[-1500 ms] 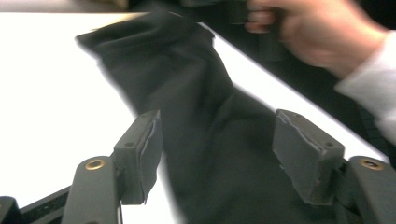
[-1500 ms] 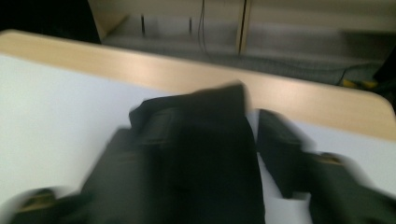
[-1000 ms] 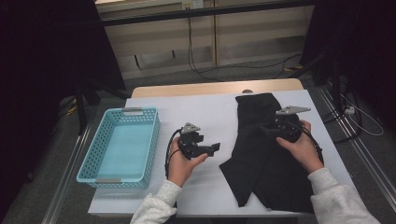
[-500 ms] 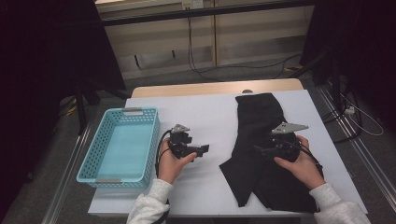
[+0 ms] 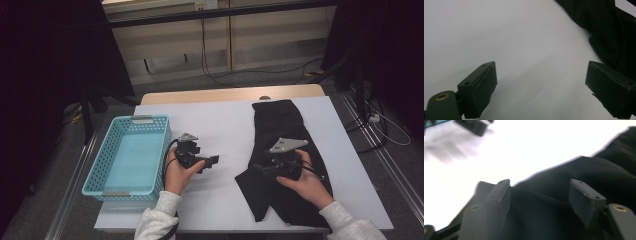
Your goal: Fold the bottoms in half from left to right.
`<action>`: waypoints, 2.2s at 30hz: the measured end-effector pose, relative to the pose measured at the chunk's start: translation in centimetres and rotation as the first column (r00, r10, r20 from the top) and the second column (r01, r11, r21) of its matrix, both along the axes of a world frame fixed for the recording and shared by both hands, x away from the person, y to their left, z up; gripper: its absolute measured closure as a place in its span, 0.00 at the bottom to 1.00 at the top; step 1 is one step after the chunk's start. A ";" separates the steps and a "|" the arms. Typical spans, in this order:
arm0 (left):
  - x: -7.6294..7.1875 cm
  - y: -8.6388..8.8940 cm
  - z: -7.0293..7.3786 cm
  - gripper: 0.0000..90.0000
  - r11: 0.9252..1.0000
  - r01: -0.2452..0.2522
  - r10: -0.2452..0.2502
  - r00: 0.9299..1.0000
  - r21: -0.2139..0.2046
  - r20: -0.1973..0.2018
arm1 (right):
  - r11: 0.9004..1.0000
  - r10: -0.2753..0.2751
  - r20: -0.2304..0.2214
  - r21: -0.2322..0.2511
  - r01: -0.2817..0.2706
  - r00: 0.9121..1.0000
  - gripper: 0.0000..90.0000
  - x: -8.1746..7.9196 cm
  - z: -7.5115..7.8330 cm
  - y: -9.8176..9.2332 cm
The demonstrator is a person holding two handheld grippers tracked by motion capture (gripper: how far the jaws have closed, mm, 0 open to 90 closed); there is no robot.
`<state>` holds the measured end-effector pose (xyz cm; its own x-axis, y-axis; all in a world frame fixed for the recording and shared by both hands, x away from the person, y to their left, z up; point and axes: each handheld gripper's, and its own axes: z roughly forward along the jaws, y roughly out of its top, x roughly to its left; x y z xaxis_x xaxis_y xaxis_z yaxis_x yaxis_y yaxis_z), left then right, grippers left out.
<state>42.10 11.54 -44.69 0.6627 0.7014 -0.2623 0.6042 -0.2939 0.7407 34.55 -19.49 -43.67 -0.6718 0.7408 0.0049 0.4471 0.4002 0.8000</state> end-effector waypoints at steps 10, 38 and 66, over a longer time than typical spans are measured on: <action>-0.8 0.3 0.1 0.12 1.000 -0.027 0.027 1.000 0.007 0.012 | 0.981 0.164 -0.075 -0.090 -0.171 0.984 0.56 0.0 -2.3 5.5; -0.7 1.1 0.9 0.17 0.998 -0.060 0.060 0.998 -0.013 0.033 | 0.988 0.114 -0.089 0.117 -0.103 0.989 0.99 -2.1 0.5 -2.4; -0.3 -0.2 0.8 0.17 0.999 -0.038 0.038 0.999 -0.001 0.026 | 0.989 -0.054 -0.055 0.138 0.061 0.997 0.99 -9.1 1.1 -12.2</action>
